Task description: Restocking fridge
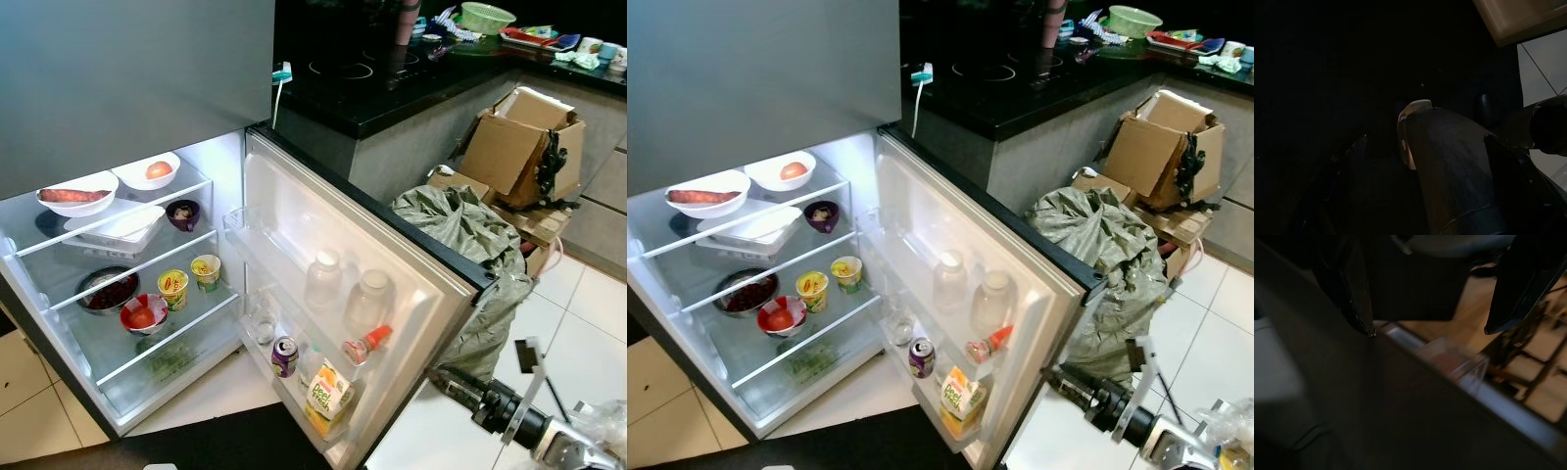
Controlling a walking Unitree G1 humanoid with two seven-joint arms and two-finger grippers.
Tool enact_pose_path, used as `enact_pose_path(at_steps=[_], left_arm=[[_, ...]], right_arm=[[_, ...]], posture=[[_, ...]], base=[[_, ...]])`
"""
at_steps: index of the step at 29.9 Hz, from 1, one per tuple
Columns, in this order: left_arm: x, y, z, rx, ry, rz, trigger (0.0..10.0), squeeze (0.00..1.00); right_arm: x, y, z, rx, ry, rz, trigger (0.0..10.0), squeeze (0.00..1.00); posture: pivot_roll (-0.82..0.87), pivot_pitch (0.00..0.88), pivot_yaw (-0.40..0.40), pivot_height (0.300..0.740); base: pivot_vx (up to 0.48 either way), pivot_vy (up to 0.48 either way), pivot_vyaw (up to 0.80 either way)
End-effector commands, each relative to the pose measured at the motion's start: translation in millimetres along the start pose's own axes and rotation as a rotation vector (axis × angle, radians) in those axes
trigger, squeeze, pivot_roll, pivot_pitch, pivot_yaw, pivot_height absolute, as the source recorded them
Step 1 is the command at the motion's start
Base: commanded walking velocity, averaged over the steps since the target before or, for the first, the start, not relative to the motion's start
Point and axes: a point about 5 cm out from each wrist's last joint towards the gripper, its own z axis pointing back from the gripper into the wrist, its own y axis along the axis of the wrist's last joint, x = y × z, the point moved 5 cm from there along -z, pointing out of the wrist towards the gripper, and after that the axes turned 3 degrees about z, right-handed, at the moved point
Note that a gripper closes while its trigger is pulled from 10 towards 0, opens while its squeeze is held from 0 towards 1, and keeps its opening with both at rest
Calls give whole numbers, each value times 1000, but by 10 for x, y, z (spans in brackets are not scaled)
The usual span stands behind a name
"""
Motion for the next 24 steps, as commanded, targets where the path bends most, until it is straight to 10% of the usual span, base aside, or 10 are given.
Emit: enact_pose_path(at_steps=[1,14,24], left_arm=[[36,-151,17,-52,-13,-4,10000,0],[59,-168,16,-53,-19,2,10000,0],[75,-181,15,-56,-25,3,10000,0]], right_arm=[[-91,19,-100,-16,74,22,10000,0],[-281,-454,119,-234,193,-68,10000,0],[154,-1052,769,-579,-276,-44,10000,0]], posture=[[-66,13,-59,740],[-71,19,-69,740],[-74,21,-68,740]], base=[[0,0,0],[0,0,0],[0,0,0]])
